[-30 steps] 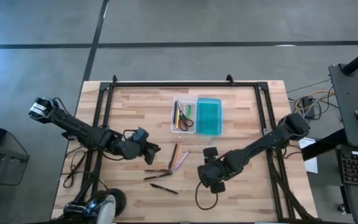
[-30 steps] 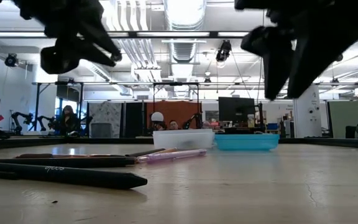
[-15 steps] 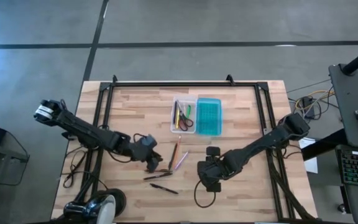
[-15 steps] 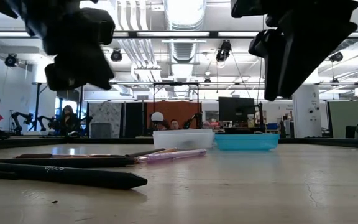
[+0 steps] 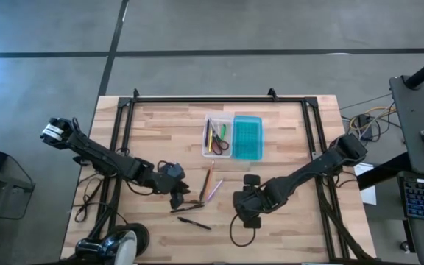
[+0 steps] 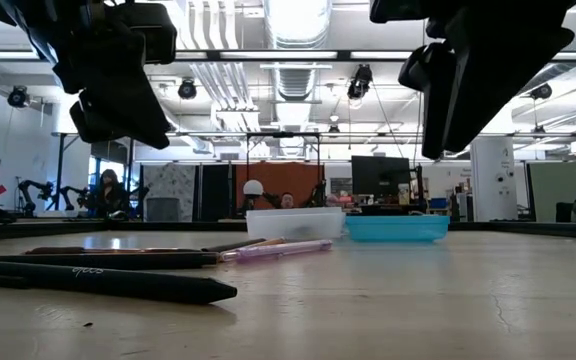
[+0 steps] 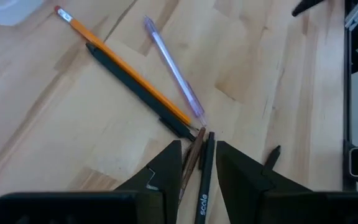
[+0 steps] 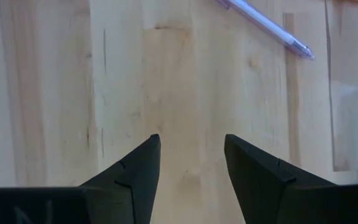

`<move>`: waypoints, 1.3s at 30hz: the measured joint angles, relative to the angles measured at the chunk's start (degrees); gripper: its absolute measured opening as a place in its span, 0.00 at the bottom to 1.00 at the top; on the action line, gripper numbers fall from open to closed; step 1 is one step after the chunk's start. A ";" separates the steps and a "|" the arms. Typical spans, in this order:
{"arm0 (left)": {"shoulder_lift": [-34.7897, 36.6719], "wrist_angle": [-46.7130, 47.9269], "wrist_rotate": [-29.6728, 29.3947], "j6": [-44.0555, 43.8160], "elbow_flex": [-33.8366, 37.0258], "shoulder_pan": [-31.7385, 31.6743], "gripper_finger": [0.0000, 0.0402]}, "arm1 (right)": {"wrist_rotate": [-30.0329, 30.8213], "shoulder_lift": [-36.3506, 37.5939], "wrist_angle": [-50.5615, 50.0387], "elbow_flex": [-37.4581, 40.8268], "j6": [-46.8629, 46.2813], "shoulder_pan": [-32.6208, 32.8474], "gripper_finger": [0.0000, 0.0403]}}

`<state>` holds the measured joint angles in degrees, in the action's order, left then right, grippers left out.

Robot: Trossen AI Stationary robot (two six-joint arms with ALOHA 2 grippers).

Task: Pick & place school supplies into a supply box
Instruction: Put the brown pen into the supply box

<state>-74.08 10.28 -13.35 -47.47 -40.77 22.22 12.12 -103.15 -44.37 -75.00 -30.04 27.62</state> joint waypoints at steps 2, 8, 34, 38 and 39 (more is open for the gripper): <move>0.00 -0.02 -0.28 0.85 0.00 0.00 0.21 | 0.00 -0.08 0.63 0.00 -0.02 0.02 0.42; 0.02 -0.02 -0.36 2.66 0.00 0.00 0.21 | 0.04 -0.09 1.63 0.02 -0.02 0.00 0.41; -0.02 -0.19 -2.42 24.92 0.01 -0.04 0.21 | -1.98 -0.09 3.20 1.95 0.20 1.26 0.41; -0.04 -1.45 -2.13 27.28 1.75 -0.06 0.21 | -1.88 -0.09 3.25 2.07 0.04 1.89 0.41; -0.04 -2.22 -1.62 27.32 2.46 -0.09 0.21 | -1.86 -0.09 3.23 2.21 0.00 2.07 0.41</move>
<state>-74.13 8.06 -14.97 -20.15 -38.31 22.13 10.26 -103.24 -41.15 -72.80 -30.04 29.69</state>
